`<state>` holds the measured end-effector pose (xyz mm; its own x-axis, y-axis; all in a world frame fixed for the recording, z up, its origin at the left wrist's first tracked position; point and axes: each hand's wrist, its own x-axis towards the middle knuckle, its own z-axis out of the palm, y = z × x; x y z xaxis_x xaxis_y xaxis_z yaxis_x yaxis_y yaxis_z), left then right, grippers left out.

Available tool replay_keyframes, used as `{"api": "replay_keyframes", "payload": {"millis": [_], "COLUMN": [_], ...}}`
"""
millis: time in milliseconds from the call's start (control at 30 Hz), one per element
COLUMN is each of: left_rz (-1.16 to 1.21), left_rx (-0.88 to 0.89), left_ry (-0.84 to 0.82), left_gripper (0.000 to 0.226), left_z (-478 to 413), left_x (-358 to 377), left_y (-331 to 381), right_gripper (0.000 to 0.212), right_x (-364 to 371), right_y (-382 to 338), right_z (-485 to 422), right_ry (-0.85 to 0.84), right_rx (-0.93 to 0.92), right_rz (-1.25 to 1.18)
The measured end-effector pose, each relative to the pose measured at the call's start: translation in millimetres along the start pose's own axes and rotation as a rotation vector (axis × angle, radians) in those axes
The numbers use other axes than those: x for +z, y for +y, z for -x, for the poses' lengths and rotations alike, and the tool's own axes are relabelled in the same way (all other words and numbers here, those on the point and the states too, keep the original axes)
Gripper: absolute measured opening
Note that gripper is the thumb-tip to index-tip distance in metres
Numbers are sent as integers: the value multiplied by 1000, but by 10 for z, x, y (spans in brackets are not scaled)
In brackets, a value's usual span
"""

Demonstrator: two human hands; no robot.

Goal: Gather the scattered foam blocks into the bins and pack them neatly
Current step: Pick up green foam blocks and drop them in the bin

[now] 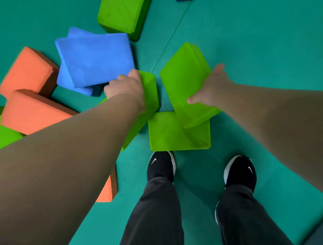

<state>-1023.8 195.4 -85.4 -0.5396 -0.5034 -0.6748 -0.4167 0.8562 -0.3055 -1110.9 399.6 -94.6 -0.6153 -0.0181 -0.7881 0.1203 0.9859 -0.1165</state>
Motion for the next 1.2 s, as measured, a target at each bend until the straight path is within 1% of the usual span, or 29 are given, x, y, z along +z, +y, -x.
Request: {"api": "replay_keyframes", "payload": {"millis": [67, 100, 167, 233, 300, 400, 500, 633, 733, 800, 867, 933, 967, 1000, 1067, 1200], "left_rz": [-74, -123, -234, -326, -376, -441, -502, -466, -427, -373, -333, -330, -331, -331, -324, -208], "left_rx": [66, 102, 166, 219, 279, 392, 498, 584, 647, 638, 638, 655, 671, 690, 736, 819], "left_ry": [68, 104, 134, 122, 130, 167, 159, 164, 135, 78, 46, 57, 70, 86, 117, 146], "left_gripper": [78, 78, 86, 90, 86, 84, 86, 86, 85, 85, 84, 83, 82, 82, 84, 86], "left_z": [180, 287, 519, 754, 960, 1309, 1760, 2398, 2878, 3184, 3483, 3787, 3948, 4107, 4446, 5146], "left_x": [-69, -109, -206, -318, -425, -589, -686, -678, -574, -522, -494, -528, -564, -608, -713, -915], "left_y": [65, 110, 242, 413, 609, 1022, 1528, 2150, 2540, 2800, 3108, 3437, 3614, 3801, 4182, 4874], "right_gripper": [125, 120, 106, 98, 94, 99, 103, 101, 98, 95, 97, 98, 94, 90, 89, 88], "right_x": [-24, -43, -113, -220, -326, -479, -513, -400, -305, -262, -247, -294, -334, -383, -488, -619], "right_y": [116, 187, 394, 670, 992, 1564, 2209, 2948, 3437, 3775, 4152, 4545, 4756, 4971, 5411, 6260], "right_z": [153, 227, 384, 566, 771, 1137, 1589, 2134, 2454, 2660, 2874, 3086, 3183, 3272, 3464, 3885], "right_ry": [43, 55, 56, 51, 49, 18, 4, -8, 5, 74, 153, 210, 236, 263, 312, 397], "right_rx": [-27, -38, -19, 71, 142, 259, 353, 421, 428, 420, 421, 424, 424, 427, 465, 553], "right_rz": [146, 196, 219, 132, 12, -180, -318, -440, -542, -570, -572, -587, -616, -666, -789, -995]}}
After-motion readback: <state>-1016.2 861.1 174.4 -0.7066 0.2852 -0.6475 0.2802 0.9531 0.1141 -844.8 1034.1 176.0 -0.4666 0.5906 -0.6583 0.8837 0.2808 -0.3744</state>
